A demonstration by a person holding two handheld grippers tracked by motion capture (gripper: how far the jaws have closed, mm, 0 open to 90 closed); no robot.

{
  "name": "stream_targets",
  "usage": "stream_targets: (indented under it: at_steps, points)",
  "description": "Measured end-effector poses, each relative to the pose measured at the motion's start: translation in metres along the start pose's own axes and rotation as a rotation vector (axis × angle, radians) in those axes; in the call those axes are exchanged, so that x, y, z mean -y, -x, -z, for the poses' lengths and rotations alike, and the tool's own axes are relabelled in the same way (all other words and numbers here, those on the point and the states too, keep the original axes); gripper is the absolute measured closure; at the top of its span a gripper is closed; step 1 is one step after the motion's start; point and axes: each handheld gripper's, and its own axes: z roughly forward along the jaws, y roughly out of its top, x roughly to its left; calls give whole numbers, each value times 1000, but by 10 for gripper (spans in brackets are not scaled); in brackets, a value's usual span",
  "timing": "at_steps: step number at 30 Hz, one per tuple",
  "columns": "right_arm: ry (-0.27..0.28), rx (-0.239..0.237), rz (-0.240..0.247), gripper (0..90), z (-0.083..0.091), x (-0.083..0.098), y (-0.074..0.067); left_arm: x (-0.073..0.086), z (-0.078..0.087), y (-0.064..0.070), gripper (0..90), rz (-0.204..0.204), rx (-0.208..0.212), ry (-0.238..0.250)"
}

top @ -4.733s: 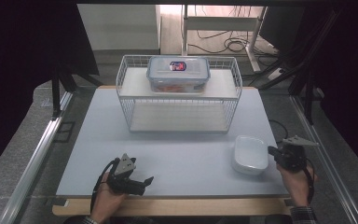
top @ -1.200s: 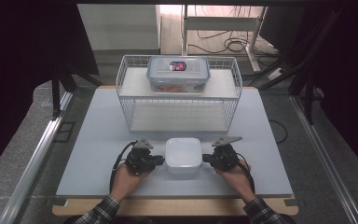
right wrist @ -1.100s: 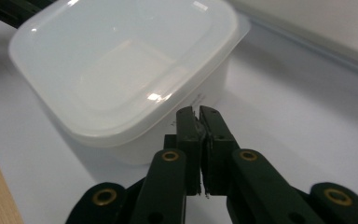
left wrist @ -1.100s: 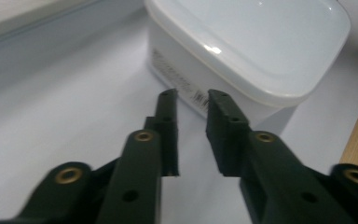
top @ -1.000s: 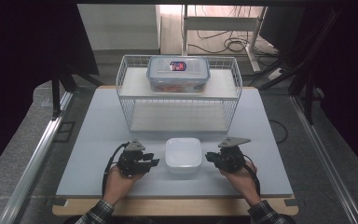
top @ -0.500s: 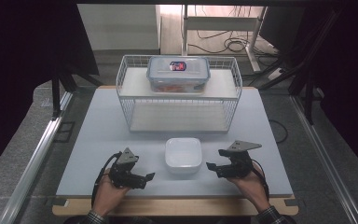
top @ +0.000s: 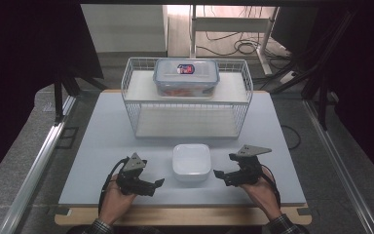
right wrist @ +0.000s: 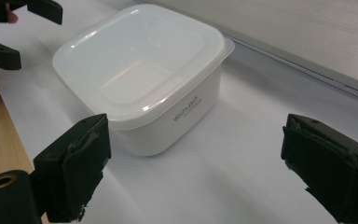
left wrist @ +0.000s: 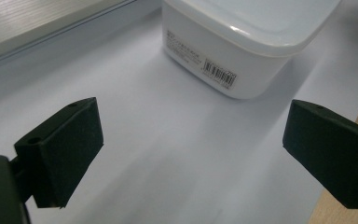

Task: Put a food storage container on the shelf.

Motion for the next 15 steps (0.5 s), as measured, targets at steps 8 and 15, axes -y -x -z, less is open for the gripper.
stream_targets:
  at_steps: [8,15]
  points:
    - [-19,-27,-33,73,-5,-6,0,-19,-3,2,43,13,30,-18]
    - [-46,-19,-17,11,-12,-15,-8,-34,-10,1,61,36,79,-33]
